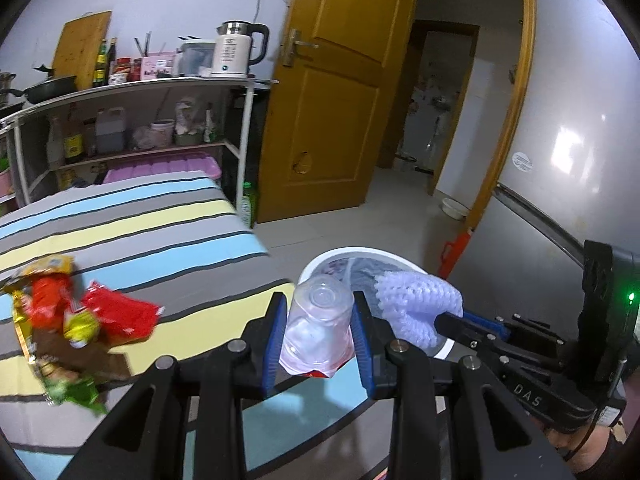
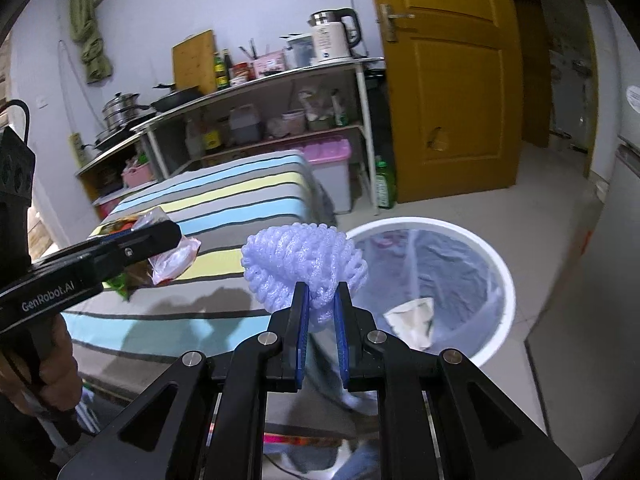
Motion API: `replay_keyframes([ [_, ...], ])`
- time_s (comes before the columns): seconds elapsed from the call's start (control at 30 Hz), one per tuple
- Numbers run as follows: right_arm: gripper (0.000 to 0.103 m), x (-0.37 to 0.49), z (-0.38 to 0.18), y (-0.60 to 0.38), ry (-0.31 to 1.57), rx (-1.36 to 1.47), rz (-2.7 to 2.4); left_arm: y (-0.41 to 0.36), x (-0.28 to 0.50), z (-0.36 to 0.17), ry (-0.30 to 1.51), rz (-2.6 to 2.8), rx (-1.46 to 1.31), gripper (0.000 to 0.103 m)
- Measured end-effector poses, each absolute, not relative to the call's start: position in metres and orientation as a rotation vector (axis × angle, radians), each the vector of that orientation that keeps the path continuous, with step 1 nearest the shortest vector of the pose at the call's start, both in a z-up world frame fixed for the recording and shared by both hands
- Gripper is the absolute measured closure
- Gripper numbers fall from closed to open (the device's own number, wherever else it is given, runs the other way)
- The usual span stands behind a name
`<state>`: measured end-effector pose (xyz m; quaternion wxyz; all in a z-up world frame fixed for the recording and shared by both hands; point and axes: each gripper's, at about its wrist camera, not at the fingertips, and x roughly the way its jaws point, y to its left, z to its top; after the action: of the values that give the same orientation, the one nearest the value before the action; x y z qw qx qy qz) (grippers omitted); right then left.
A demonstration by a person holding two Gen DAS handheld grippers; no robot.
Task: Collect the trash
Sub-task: 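Carry the cup and the blue mesh net over the trash bin with both tools, then open both tools to drop the cup and mesh net into the bin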
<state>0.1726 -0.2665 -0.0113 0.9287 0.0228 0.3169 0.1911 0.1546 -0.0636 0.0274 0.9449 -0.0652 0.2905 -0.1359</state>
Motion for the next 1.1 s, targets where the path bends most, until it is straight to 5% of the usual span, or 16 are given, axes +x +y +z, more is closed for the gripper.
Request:
replay_keyframes([
  [0.87, 0.09, 0.217, -0.054, -0.32, 0.769, 0.118, 0.273, -0.134, 0.227, -0.014, 0.729, -0.375, -0.127, 0.069],
  [1.1, 0.078, 0.223, -0.059, -0.32, 0.787, 0.11, 0.267, -0.132, 0.226, -0.013, 0.724, -0.373, -0.132, 0.069],
])
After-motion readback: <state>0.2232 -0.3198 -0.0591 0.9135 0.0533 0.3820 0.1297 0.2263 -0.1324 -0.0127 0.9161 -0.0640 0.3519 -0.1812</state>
